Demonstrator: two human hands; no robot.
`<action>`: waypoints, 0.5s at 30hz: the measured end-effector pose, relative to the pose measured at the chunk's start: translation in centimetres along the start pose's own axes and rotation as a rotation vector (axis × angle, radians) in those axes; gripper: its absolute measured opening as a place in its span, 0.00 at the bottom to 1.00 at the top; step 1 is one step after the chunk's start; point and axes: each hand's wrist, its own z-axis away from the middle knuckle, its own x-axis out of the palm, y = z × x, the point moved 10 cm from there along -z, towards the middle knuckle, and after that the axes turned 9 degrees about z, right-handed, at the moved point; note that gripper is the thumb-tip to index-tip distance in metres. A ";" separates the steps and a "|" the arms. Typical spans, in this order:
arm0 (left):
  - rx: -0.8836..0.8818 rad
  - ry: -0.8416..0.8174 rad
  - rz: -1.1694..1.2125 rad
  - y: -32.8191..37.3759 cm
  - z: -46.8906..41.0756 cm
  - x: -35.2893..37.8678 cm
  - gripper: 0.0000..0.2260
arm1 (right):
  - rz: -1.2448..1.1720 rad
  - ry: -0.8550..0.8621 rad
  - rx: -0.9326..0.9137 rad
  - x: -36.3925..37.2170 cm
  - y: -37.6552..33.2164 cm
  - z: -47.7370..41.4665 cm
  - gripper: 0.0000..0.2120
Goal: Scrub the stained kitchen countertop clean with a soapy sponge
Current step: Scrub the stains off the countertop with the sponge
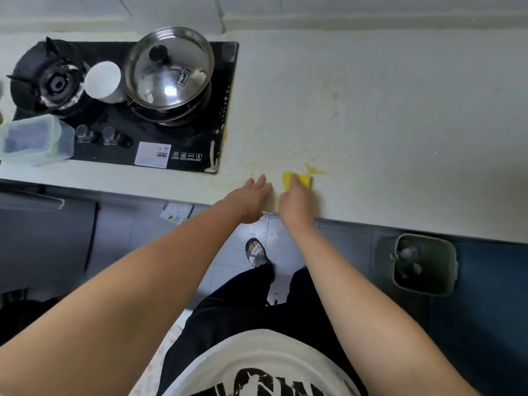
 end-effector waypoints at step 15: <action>0.115 -0.010 0.169 -1.2 -0.7 0.8 0.37 | -0.123 -0.111 0.161 4.2 -2.2 0.0 0.17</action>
